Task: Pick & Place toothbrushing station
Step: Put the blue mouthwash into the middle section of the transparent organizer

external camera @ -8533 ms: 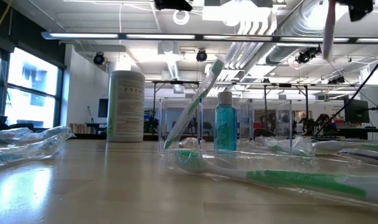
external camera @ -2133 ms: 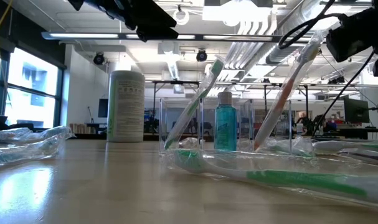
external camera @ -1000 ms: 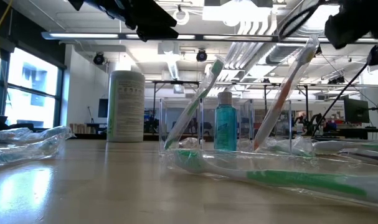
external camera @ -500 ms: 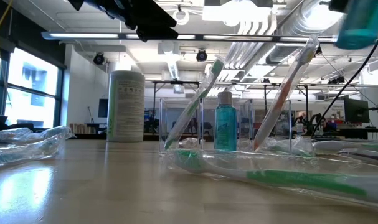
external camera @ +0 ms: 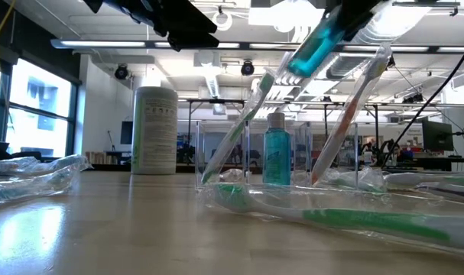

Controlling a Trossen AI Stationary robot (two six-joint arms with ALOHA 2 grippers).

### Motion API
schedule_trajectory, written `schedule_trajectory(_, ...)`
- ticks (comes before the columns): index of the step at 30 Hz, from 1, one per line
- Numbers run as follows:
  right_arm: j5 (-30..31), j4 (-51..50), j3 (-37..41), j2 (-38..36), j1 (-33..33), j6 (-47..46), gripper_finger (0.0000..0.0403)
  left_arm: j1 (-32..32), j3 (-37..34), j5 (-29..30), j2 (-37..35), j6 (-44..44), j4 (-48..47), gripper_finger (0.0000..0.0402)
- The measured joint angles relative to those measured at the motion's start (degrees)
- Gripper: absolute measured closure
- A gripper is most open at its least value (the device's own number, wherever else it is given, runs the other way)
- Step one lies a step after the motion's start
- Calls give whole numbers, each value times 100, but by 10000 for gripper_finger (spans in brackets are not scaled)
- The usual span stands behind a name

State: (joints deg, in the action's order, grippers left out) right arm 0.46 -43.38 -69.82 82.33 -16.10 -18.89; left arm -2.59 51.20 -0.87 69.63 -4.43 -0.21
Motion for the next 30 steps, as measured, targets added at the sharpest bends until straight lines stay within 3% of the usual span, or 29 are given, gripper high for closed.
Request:
schedule_trajectory(7, -150, 82, -126, 589, 534, 418, 315, 1, 0, 1, 0, 0, -48, 147)
schedule_trajectory(15, -363, -190, -473, 1169, 570, 629, 315, 2, 0, -1, 0, 2, -178, 147)
schedule_trajectory(30, -45, -262, -535, 1271, 577, 826, 315, 1, 0, 0, 0, 4, -256, 147)
